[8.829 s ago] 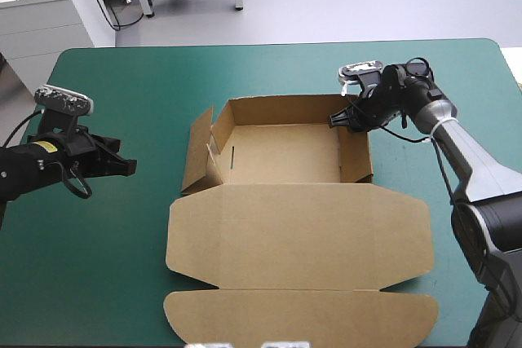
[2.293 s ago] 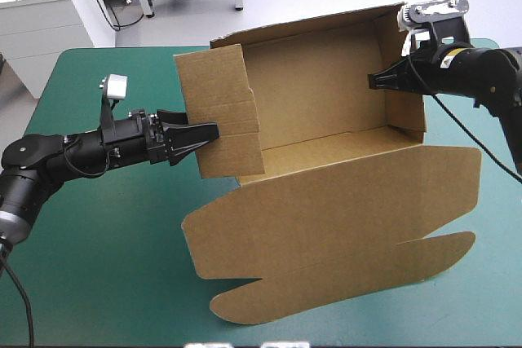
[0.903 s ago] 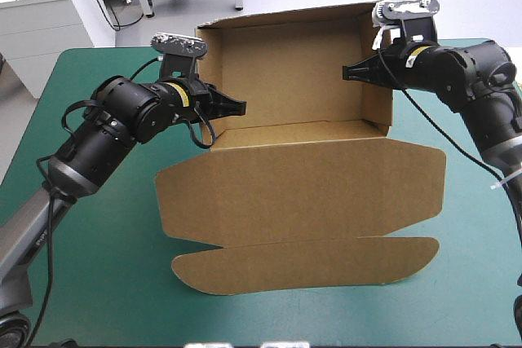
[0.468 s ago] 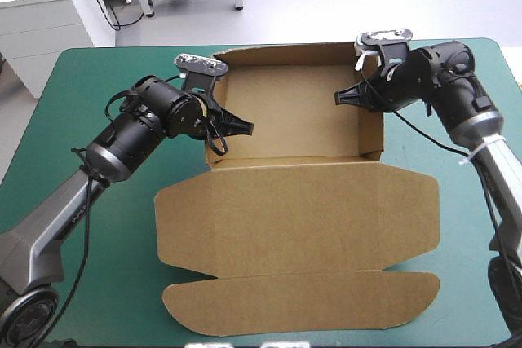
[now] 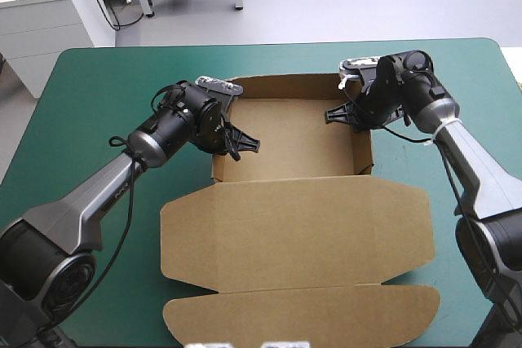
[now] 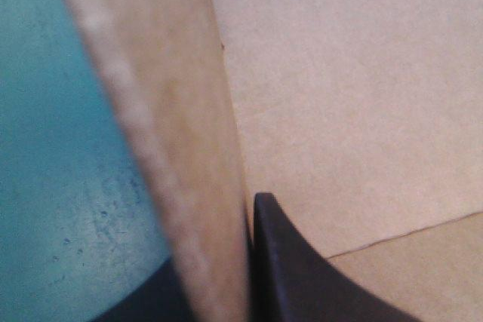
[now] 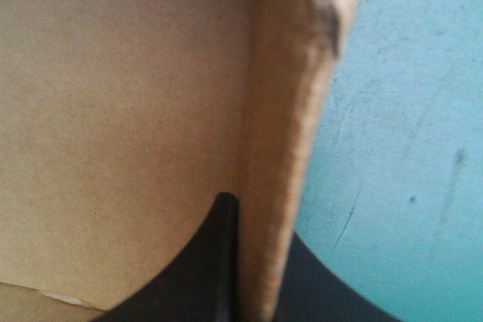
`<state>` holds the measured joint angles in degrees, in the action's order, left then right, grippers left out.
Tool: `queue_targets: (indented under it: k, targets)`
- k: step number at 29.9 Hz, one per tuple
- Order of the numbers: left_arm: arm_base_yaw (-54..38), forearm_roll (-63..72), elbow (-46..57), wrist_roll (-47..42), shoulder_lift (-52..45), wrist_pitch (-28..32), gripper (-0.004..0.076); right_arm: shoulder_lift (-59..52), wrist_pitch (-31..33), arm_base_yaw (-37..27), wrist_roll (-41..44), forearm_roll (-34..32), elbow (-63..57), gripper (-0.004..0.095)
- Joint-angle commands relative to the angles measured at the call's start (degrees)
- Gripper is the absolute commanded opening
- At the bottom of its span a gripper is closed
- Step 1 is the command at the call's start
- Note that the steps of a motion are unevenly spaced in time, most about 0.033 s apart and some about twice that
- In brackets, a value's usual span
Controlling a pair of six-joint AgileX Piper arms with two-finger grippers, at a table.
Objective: Fold the box
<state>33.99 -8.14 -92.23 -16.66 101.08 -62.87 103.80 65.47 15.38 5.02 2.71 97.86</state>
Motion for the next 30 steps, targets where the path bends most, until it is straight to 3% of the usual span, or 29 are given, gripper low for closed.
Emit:
queue_targets:
  k: [1,12,16,19,25,30]
  targets:
    - [-0.1,5.2,-2.2,5.4,-1.1,7.2,-0.0006,-1.3,0.7,0.8,-3.5,2.9,1.5,-0.0019]
    - [-2.0,9.2,-2.1,8.9,2.1,6.2,-0.0004,1.9,2.7,0.8,-5.0,2.8,1.5,-0.0008]
    - [-3.0,12.3,-2.1,11.4,3.1,4.8,0.0000,2.4,3.0,0.8,-5.0,3.1,1.5,0.0095]
    - [-5.0,17.4,-2.1,13.2,3.7,3.1,0.0072,2.4,3.2,0.8,-5.0,3.0,1.5,0.0261]
    - [-8.4,21.6,-2.1,14.5,3.7,1.3,0.0320,2.4,3.5,0.8,-5.0,3.0,1.5,0.0610]
    - [-8.9,21.4,-2.1,14.5,3.4,1.8,0.0417,2.4,3.2,0.8,-5.0,2.9,1.5,0.0643]
